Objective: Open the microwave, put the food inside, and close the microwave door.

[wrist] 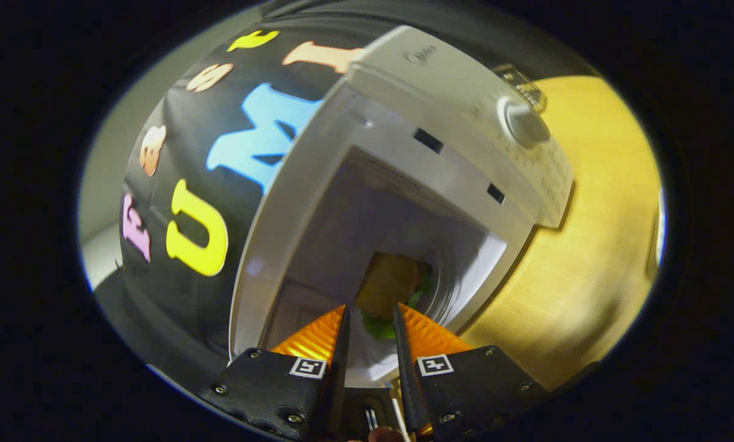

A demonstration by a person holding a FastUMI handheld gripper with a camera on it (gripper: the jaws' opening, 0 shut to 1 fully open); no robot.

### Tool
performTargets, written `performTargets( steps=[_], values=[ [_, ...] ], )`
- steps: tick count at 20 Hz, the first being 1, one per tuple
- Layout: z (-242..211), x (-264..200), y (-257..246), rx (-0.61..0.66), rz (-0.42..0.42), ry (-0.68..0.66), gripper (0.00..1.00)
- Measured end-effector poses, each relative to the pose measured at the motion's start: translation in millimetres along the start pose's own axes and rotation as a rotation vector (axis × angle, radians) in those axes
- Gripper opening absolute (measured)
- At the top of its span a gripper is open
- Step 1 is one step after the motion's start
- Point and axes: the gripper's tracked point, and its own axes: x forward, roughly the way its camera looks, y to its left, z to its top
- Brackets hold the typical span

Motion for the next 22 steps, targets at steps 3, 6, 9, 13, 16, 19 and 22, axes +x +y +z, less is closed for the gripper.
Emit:
performTargets(
  steps=[3, 6, 9, 13, 16, 19, 22],
  values=[
    [1, -34, 7, -0.209, 0.042, 0.047, 0.39],
    [7, -79, 33, -0.405, 0.106, 0.049, 0.39],
    [4, -121, 63, -0.532, 0.181, 0.037, 0.39],
    [-16, -188, 100, -0.683, 0.308, 0.031, 0.39],
    [-27, -228, 118, -0.763, 0.362, 0.016, 0.23],
    [-60, -254, 132, -0.871, 0.429, 0.082, 0.03],
    [-97, -284, 146, -0.925, 0.514, 0.156, 0.02]
  ],
)
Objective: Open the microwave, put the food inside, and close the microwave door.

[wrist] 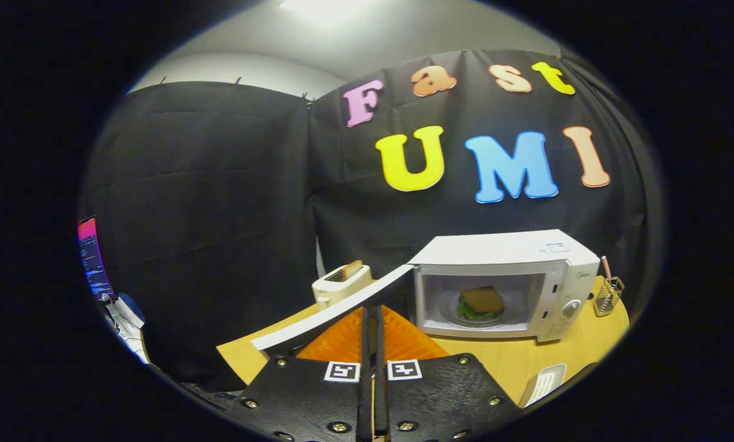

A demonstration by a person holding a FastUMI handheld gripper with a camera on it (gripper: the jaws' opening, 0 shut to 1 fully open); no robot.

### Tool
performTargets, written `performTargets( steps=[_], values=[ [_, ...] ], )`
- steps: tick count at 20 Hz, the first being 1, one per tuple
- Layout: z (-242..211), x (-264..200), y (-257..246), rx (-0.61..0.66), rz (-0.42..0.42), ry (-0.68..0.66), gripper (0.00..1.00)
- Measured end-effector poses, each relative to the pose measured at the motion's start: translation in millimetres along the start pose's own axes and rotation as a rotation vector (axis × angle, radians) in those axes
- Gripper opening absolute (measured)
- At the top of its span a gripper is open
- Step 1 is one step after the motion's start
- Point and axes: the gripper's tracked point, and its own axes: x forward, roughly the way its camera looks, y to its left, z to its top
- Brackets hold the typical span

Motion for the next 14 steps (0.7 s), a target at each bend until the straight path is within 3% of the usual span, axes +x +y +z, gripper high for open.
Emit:
performTargets(
  steps=[8, 14],
  values=[
    [-41, 13, 134, -0.036, 0.327, 0.115, 0.02],
    [-68, 50, 151, -0.031, 0.262, 0.16, 0.02]
  ],
)
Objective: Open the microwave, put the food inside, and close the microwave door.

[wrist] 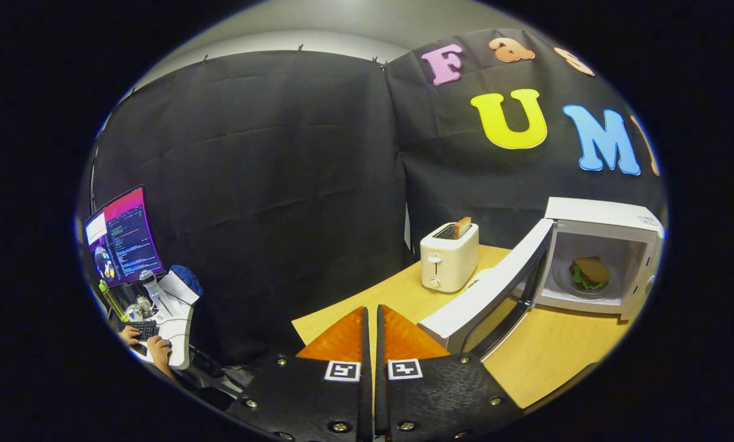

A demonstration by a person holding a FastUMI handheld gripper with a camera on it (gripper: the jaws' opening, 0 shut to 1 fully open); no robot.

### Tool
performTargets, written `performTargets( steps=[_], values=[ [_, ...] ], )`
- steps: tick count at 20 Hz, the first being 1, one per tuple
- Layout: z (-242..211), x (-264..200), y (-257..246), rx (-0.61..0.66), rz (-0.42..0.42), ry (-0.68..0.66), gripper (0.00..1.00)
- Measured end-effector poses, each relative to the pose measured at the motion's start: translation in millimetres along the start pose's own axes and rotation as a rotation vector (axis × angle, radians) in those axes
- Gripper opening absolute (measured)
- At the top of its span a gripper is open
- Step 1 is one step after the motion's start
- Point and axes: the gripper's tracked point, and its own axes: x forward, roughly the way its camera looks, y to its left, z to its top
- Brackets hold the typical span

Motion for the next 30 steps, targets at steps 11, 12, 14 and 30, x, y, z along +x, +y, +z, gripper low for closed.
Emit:
performTargets(
  steps=[11, 12, 14, 30],
  values=[
    [-22, -8, -24, 0.044, -0.053, 0.029, 0.01],
    [-23, -16, -28, 0.049, -0.056, 0.029, 0.01],
    [-26, -32, -39, 0.054, -0.066, 0.025, 0.01],
    [-34, -139, -189, 0.16, -0.357, 0.005, 0.01]
  ],
)
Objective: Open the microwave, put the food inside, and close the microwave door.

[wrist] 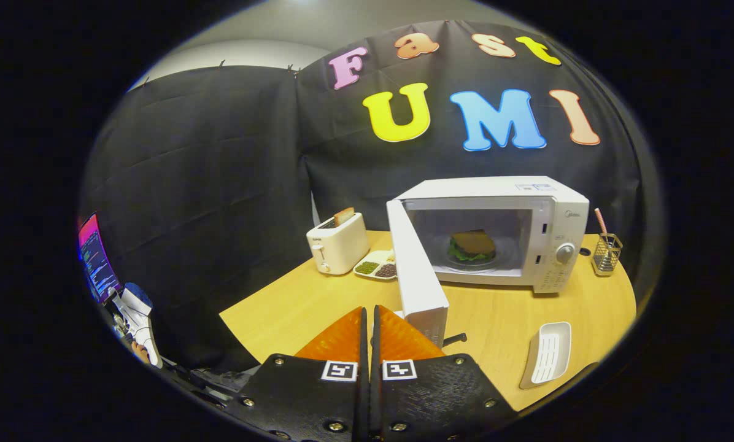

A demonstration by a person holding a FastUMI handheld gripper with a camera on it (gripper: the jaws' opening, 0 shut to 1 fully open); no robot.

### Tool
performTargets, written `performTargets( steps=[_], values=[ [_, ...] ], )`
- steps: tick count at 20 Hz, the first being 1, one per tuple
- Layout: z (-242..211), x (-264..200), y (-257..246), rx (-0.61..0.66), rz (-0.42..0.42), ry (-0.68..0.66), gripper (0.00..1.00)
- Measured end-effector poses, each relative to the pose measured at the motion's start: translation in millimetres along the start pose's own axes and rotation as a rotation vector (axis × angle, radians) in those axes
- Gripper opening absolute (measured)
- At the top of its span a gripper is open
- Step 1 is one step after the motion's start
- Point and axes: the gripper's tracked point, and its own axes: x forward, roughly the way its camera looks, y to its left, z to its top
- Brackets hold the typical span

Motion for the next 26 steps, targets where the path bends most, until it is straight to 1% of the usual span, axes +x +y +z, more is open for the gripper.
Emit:
performTargets(
  steps=[3, 6, 11, 13, 20, 24, 26],
  values=[
    [7, 4, -26, 0.038, -0.047, -0.002, 0.01],
    [14, 8, -50, 0.048, -0.094, -0.016, 0.01],
    [32, 17, -108, 0.065, -0.229, -0.029, 0.01],
    [40, 24, -126, 0.091, -0.258, -0.038, 0.01],
    [86, 55, -187, 0.105, -0.354, -0.109, 0.01],
    [95, 67, -228, 0.133, -0.44, -0.118, 0.01],
    [100, 71, -240, 0.156, -0.459, -0.123, 0.01]
  ],
)
